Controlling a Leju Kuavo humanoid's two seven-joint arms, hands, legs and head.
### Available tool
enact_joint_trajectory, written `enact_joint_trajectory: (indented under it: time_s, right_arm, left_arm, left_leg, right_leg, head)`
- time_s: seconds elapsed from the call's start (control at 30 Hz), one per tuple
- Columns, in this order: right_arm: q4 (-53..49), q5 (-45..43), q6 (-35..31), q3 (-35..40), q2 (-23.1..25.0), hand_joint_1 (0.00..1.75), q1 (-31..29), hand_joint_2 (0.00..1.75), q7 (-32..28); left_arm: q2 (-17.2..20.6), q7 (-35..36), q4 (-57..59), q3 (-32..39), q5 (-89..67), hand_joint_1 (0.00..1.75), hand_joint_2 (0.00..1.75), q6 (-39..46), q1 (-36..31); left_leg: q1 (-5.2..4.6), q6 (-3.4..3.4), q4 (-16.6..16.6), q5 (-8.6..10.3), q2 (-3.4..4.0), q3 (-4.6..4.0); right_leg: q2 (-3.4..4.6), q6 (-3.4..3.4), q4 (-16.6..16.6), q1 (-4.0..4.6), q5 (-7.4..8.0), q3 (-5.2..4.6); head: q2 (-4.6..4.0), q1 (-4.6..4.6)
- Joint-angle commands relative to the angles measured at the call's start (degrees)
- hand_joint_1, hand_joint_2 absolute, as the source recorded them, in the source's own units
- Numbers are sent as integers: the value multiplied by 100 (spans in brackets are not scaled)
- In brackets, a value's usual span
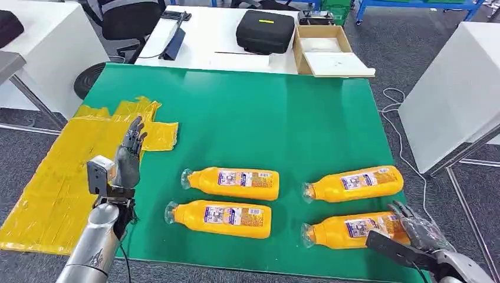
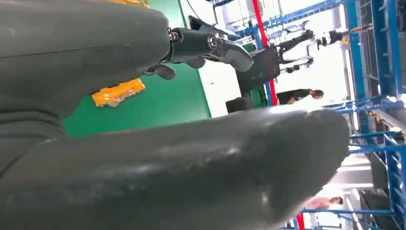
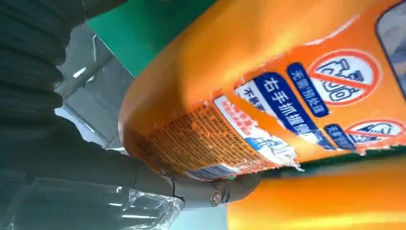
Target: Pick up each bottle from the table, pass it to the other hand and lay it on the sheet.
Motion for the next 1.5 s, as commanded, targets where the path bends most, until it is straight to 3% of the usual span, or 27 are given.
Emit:
enact_joint_trajectory:
  time_s: [0.03, 0.2, 0.23, 0.27, 0.6, 1.07, 1.1, 1.13, 1.17, 1.5]
  right_arm:
    - [-157, -5, 200, 444, 388, 0, 461, 175, 170]
    - [-630, 33, 372, 747, 662, 0, 663, 175, 314]
    - [-630, 33, 372, 747, 662, 0, 663, 175, 314]
    - [-741, 52, 380, 753, 729, 0, 703, 175, 381]
    - [-1067, 171, 416, 694, 1072, 0, 733, 175, 545]
    - [-1122, 586, 467, 482, 1411, 0, 666, 175, 365]
    - [-1118, 593, 465, 479, 1410, 5, 669, 175, 359]
    - [-1118, 593, 465, 479, 1410, 47, 669, 175, 359]
    - [-1099, 604, 491, 468, 1379, 173, 696, 175, 318]
    - [-1205, 701, 577, 434, 1407, 175, 751, 175, 236]
  left_arm:
    - [13, 8, 750, -290, 27, 0, 0, 2, -487]
    - [-37, 24, 790, -347, 29, 0, 0, 23, -556]
    - [-37, 24, 790, -347, 29, 0, 0, 23, -556]
    - [-43, 27, 812, -368, 27, 0, 0, 37, -569]
    - [-96, 53, 976, -458, 63, 0, 0, 45, -712]
    - [-70, 23, 1031, -522, 146, 0, 0, 78, -697]
    - [-70, 21, 1030, -522, 148, 0, 0, 78, -695]
    - [-70, 21, 1030, -522, 148, 0, 0, 78, -695]
    - [-66, 16, 1029, -521, 155, 0, 0, 79, -689]
    - [-55, -2, 984, -499, 191, 0, 0, 103, -663]
  left_leg:
    - [14, -25, -6, -2, -20, 20]
    - [14, -21, -3, -3, -7, 18]
    - [20, -43, -6, -6, -14, 31]
    - [17, -20, -3, -3, -6, 18]
    - [18, -32, -3, -4, -4, 31]
    - [12, -21, -2, -2, 13, 26]
    - [15, -30, -2, -4, 10, 31]
    - [14, -25, -2, -3, 11, 28]
    - [15, -32, -3, -4, 10, 31]
    - [13, -24, -3, -4, 8, 30]
  right_leg:
    - [-24, -16, -14, 14, -6, 30]
    - [-14, -13, -10, 13, -3, 22]
    - [-24, -27, -14, 19, -9, 39]
    - [-13, -13, -10, 14, -3, 23]
    - [-17, -36, -8, 11, 4, 25]
    - [0, -28, -4, 6, 8, 17]
    - [-3, -34, -6, 9, 6, 24]
    - [-2, -31, -5, 8, 7, 21]
    - [-4, -34, -7, 10, 6, 26]
    - [-4, -30, -5, 7, 6, 24]
  head:
    - [0, 4]
    - [0, 4]
    - [0, 2]
    - [0, 7]
    - [0, 4]
    - [0, 2]
    - [0, 2]
    - [0, 4]
    - [0, 2]
    - [0, 2]
